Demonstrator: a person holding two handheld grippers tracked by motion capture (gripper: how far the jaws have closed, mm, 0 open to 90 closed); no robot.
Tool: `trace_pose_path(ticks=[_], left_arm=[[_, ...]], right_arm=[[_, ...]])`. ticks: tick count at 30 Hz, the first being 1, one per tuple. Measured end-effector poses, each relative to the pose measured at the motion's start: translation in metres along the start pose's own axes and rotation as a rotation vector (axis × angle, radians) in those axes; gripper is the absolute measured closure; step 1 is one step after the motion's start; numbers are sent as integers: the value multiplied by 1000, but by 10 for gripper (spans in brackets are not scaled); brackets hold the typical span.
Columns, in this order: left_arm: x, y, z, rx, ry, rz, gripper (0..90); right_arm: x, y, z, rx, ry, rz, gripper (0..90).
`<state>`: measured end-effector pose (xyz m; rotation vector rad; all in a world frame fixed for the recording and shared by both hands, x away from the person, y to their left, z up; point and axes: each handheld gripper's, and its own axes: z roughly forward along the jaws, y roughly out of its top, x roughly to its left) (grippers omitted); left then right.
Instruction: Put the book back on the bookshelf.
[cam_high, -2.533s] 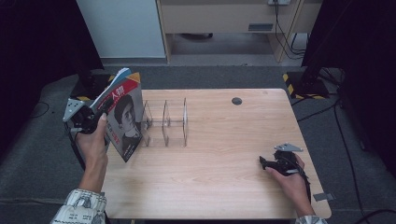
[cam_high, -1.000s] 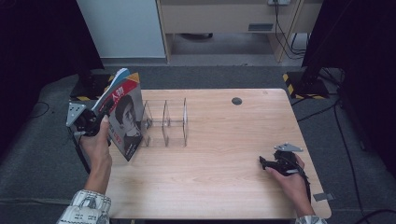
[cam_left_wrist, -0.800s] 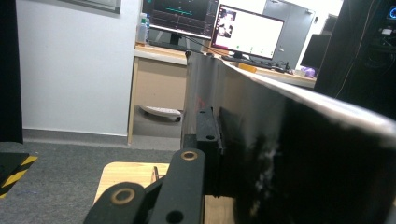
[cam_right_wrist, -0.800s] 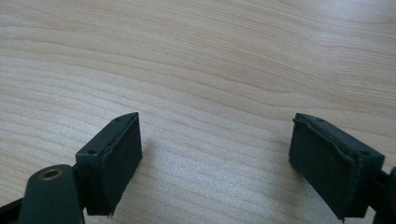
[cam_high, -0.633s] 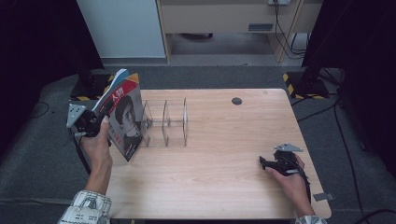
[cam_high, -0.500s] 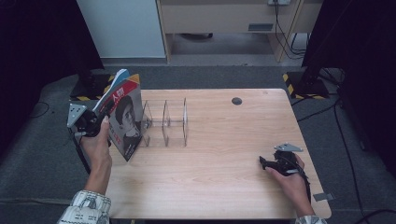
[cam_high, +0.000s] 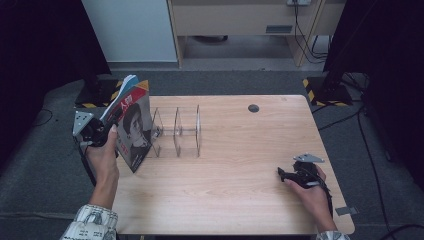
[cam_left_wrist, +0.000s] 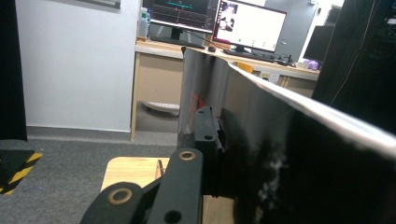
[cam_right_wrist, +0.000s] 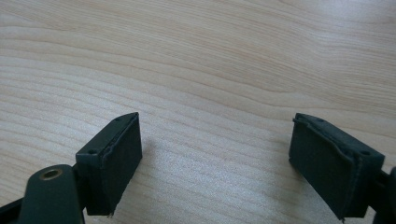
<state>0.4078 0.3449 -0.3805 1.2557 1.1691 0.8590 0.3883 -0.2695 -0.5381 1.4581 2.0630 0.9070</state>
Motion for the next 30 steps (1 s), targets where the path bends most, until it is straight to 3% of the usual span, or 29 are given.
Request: trace_pose_path(ticks=[30], left_arm=[[6,0,0,40,-2,8,826]], right_arm=[[0,0,0,0,-1,0,174]])
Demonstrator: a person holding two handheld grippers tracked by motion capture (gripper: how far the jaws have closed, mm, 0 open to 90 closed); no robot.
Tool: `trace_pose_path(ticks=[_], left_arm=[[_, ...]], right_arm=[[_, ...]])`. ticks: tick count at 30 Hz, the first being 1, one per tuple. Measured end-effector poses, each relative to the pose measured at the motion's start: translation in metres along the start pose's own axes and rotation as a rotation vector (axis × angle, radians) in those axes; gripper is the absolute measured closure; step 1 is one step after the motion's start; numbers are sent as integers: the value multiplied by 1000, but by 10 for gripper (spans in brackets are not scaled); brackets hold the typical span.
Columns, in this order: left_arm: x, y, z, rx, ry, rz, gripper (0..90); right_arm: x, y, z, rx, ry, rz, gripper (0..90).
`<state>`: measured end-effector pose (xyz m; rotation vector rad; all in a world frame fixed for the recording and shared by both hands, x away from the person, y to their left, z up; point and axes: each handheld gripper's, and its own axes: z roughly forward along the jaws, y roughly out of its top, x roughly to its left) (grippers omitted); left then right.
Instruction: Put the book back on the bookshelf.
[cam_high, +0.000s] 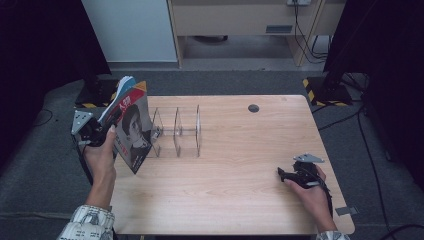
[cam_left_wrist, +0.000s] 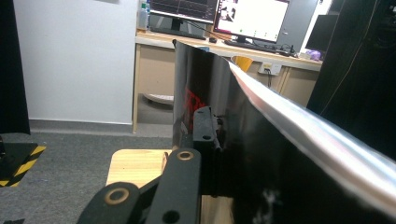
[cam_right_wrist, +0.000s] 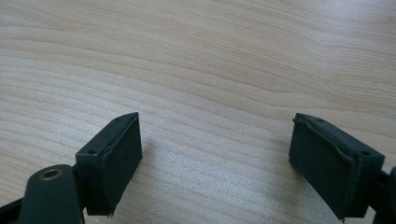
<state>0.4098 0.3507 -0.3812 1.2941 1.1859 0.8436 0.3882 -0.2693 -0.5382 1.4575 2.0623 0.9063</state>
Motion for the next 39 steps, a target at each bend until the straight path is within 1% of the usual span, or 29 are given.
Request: trace_pose_path(ticks=[7,10,12,15,19,21,22,24,26,33,39], left_arm=[[1,0,0,7,-2,-4,797],[1,0,0,7,14,2,759],[2,0,0,6,21,0,710],[3,0,-1,7,14,4,647],[3,-1,-2,15,21,38,500],[2,-2,-2,28,21,48,441],[2,-3,-3,34,20,45,402],[2,-3,-3,34,23,50,368],[2,-5,-3,48,18,44,332],[1,-9,-4,69,8,73,257],[-3,-11,-7,79,-3,98,225]], right_arm=[[0,0,0,1,1,-3,174],[0,0,0,2,5,-5,174],[0,0,0,2,4,-5,174],[0,0,0,2,4,-5,174],[0,0,0,2,4,-6,174],[0,0,0,2,4,-6,174],[0,0,0,2,4,-4,173],[0,0,0,2,4,-5,173],[0,0,0,2,5,-7,173],[0,0,0,2,7,-7,172],[0,0,0,2,7,-7,171]])
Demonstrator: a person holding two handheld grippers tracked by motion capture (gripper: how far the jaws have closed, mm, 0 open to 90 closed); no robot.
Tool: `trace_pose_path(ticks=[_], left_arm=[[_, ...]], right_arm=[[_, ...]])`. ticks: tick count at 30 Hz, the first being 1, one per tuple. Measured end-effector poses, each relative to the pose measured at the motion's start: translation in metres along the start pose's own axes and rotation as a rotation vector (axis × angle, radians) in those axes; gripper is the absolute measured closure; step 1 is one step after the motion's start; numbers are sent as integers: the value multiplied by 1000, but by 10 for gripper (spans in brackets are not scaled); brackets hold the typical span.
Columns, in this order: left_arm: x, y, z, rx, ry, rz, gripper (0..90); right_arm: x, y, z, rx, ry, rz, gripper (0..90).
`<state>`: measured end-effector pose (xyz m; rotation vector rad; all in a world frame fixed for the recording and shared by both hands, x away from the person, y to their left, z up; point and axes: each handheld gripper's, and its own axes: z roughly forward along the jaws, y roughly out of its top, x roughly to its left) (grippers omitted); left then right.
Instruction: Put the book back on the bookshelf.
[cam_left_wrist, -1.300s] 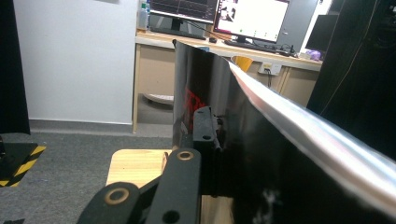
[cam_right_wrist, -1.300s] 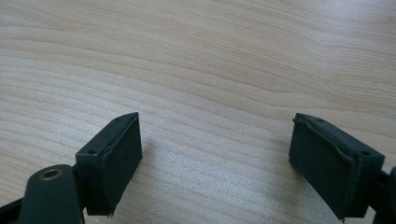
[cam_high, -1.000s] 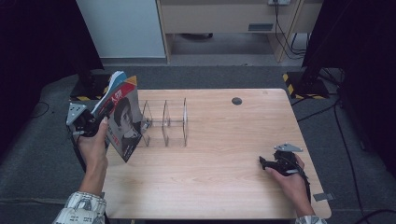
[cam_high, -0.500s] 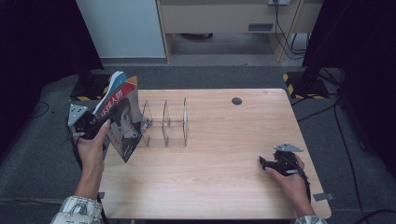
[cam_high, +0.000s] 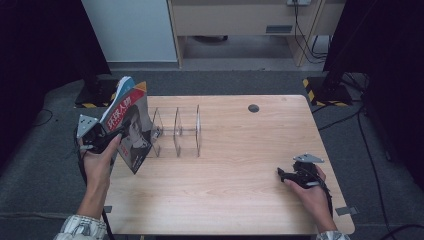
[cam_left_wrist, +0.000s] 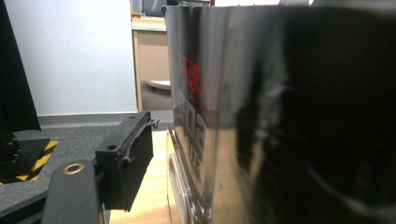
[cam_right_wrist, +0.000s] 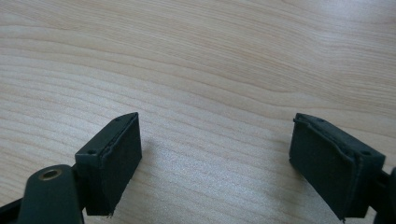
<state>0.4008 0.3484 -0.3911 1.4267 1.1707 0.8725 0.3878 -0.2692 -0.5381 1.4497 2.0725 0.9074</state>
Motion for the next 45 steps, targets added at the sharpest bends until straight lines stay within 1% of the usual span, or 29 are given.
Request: trace_pose_path(ticks=[2,3,7,10,17,25,28,32,40,45], left_arm=[[-1,0,-1,3,-5,5,208],[-1,-1,-1,3,0,14,198],[-2,-3,-3,11,0,21,162],[-2,-5,-4,14,1,23,153],[-2,-10,-8,21,0,26,144],[1,-18,-12,34,1,21,128],[1,-19,-14,49,2,22,126],[0,-22,-16,57,1,35,122],[-2,-29,-20,60,-7,37,105],[-1,-34,-22,70,-11,42,102]], right_arm=[[0,0,0,0,1,1,171],[0,0,0,1,0,2,171],[0,0,0,0,1,1,171],[0,0,0,1,-1,2,170],[0,0,0,1,2,2,167],[0,0,0,1,0,3,167],[0,0,0,1,1,3,167],[0,0,0,1,1,3,167],[0,0,0,1,1,3,167],[0,0,0,1,0,3,167]])
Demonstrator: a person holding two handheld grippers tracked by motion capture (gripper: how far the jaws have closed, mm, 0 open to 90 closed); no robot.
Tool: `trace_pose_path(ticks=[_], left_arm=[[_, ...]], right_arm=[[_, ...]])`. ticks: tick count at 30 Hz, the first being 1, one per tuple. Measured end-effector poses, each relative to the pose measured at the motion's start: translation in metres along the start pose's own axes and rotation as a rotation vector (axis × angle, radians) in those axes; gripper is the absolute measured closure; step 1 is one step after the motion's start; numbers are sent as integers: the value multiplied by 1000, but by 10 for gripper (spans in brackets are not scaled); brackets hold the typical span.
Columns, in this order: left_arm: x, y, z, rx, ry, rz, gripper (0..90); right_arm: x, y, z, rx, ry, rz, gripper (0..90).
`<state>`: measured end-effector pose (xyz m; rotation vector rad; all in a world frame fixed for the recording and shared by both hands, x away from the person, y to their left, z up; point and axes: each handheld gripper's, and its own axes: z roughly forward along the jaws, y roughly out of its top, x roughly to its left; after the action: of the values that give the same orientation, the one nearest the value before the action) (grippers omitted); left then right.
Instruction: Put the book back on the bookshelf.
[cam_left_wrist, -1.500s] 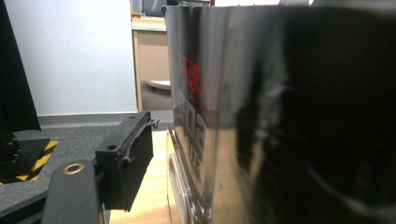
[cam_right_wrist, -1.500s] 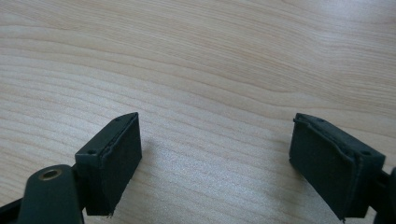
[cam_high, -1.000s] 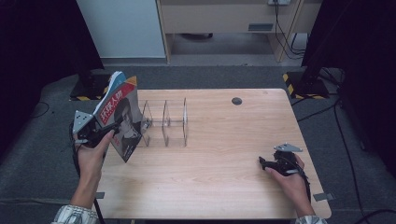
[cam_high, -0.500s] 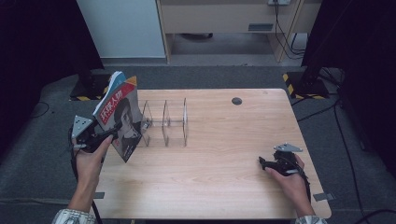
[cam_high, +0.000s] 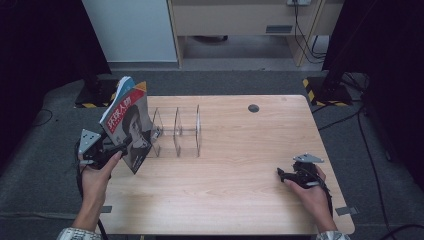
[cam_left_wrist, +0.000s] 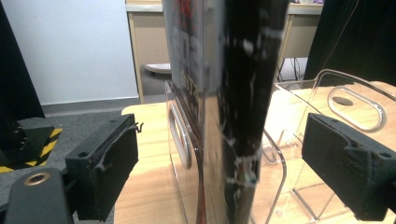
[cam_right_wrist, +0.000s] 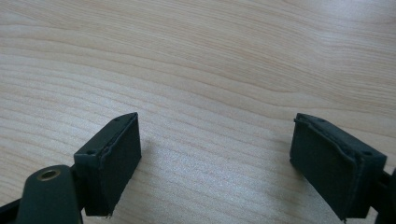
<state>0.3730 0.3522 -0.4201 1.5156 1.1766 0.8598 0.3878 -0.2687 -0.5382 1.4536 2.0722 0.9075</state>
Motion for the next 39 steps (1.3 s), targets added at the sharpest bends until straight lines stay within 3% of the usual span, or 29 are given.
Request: trace_pose_path(ticks=[24,39], left_arm=[[0,-23,-15,68,-23,-11,84],[-11,-44,-27,133,-60,31,79]], right_arm=[[0,0,0,-1,1,-4,167],[1,0,0,-1,7,-8,167]])
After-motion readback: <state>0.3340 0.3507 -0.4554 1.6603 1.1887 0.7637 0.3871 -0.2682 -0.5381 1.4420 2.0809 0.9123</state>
